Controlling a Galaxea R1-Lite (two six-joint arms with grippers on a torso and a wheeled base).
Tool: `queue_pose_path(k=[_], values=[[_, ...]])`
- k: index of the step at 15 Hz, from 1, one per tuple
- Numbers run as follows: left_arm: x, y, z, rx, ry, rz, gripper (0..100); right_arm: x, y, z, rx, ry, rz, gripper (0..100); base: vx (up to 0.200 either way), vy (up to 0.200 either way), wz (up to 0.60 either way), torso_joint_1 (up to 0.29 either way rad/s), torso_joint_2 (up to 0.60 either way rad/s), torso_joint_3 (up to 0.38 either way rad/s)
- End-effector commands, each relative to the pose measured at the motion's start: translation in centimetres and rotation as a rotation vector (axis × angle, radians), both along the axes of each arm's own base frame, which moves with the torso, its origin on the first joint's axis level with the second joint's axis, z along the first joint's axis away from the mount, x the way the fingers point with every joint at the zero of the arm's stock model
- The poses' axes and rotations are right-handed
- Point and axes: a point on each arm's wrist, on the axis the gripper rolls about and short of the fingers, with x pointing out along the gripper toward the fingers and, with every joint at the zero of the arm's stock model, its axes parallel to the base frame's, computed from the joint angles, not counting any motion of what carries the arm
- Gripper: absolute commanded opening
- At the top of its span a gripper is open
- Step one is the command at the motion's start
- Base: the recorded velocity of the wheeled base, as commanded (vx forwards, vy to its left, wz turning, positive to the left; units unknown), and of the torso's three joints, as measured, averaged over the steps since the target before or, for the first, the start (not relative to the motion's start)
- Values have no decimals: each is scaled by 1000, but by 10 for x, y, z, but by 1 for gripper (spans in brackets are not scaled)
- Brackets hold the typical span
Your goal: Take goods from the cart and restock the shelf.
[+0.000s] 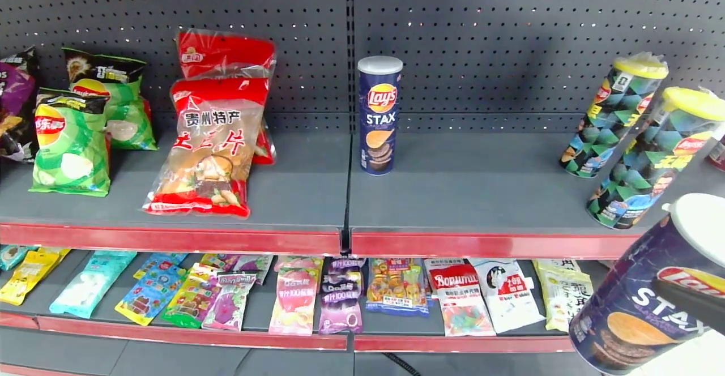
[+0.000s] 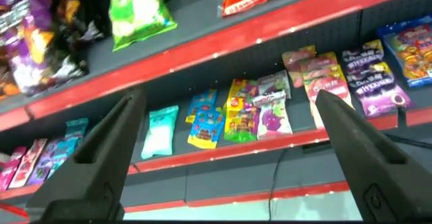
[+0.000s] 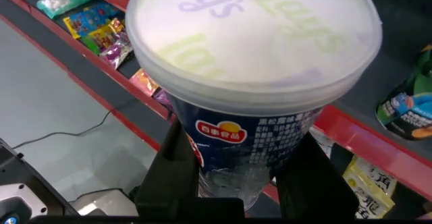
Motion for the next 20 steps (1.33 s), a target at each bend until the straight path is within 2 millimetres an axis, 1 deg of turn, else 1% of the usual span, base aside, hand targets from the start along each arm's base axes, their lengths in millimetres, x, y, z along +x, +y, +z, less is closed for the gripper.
queue_pose_path(k=[1, 4, 6, 10, 12, 15, 20], values=[[1, 0, 0, 1, 3, 0, 100, 1, 0, 1, -1, -2, 3, 0, 200, 0, 0, 2, 12, 7], [0, 0, 0, 0, 2, 0, 100, 1, 0, 1, 0, -2, 4, 0, 200, 0, 0, 9, 1, -2], [0, 0, -1, 2, -1, -3, 100, 1, 1, 2, 0, -4, 10, 0, 0, 0, 0, 0, 0, 0], [0, 0, -1, 3, 1, -3, 100, -5, 8, 4, 8, -18, 122, 0, 0, 0, 0, 0, 0, 0], [0, 0, -1, 3, 1, -3, 100, -4, 9, 4, 6, -17, 125, 0, 0, 0, 0, 0, 0, 0], [0, 0, -1, 6, 1, -5, 100, -4, 9, 4, 6, -14, 125, 0, 200, 0, 0, -10, -2, 1], [-1, 0, 0, 30, -6, -32, 100, -4, 9, 6, 11, -21, 124, 0, 0, 0, 0, 0, 0, 0]])
